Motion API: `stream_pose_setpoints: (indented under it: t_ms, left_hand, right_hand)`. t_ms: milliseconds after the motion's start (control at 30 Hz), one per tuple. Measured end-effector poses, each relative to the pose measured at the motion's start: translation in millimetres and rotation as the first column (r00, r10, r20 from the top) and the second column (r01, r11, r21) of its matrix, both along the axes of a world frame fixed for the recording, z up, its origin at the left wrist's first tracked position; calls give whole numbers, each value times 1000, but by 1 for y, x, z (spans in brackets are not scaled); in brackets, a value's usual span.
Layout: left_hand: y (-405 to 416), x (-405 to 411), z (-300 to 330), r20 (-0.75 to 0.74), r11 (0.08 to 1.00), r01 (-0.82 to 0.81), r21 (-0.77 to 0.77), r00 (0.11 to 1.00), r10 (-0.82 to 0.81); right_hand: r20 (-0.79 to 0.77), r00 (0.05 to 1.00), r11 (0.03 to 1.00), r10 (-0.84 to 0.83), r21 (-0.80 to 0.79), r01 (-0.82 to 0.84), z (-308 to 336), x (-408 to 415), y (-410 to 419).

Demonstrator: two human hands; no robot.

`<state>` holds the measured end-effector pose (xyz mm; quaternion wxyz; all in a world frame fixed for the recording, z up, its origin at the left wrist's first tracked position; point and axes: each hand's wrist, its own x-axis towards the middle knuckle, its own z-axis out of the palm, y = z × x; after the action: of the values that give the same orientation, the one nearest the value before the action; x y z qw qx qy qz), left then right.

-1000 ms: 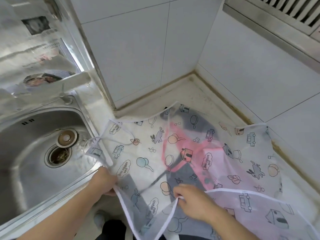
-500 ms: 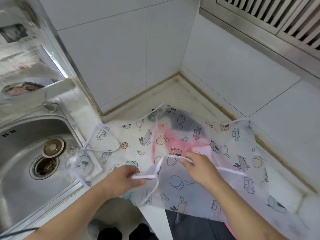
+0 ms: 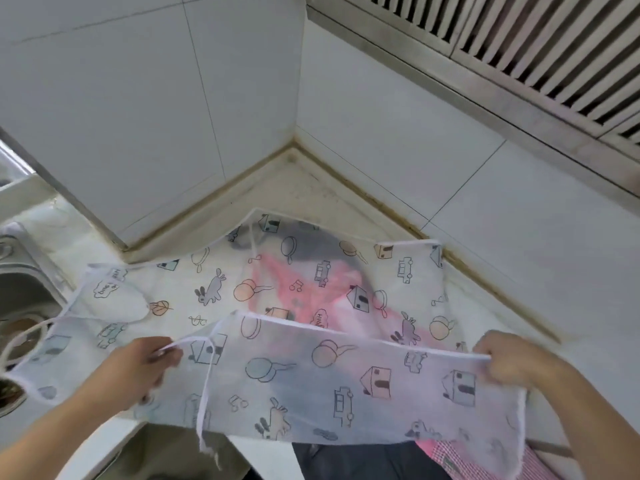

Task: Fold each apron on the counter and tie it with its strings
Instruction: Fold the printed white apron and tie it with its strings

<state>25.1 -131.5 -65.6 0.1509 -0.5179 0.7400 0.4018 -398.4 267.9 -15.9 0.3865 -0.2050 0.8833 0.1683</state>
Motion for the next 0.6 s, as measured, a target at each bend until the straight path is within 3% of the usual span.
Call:
stream_pose_setpoints:
  t_ms: [33, 67, 100, 133, 200, 233, 300, 433, 533, 600]
  left_hand:
    - [-4, -5, 1, -19, 999, -9, -41, 1000, 9]
    - [-6, -11, 4, -57, 995, -42, -86, 998, 37]
    - [-9, -16, 5, -115, 987, -97, -124, 990, 83]
    - [-10, -24, 7, -186, 976, -157, -152, 974, 128]
    - [-11, -35, 11, -234, 953, -202, -225, 961, 149]
    - [-11, -38, 11, -215, 943, -153, -295, 972, 91]
    - [-10, -40, 7, -155, 901, -54, -431, 988, -15]
    - [4, -35, -3, -51, 854, 19, -520, 997, -54]
    - [21, -30, 10, 81, 951, 12, -308, 997, 14]
    - [31, -27, 11, 246, 991, -122, 57, 964, 104]
  right_hand:
    - [-98, 980, 951, -174, -276, 141, 5, -2, 5]
    - [-217, 912, 822, -347, -539, 184, 5, -1, 9]
    - [-318, 811, 696, -491, -703, 145, 3, 1, 11]
    - [-353, 712, 626, -607, -764, 155, 2, 4, 13]
    - [-172, 616, 512, -769, -743, 431, -15, 14, 26]
    - [-56, 565, 449, -823, -674, 587, -28, 19, 34]
    - [78, 521, 406, -850, -533, 742, -53, 31, 50]
    - [40, 640, 569, -767, -421, 707, -69, 54, 59]
    - [8, 662, 573, -749, -494, 654, -74, 61, 63]
    - [18, 659, 545, -752, -545, 637, -71, 60, 62]
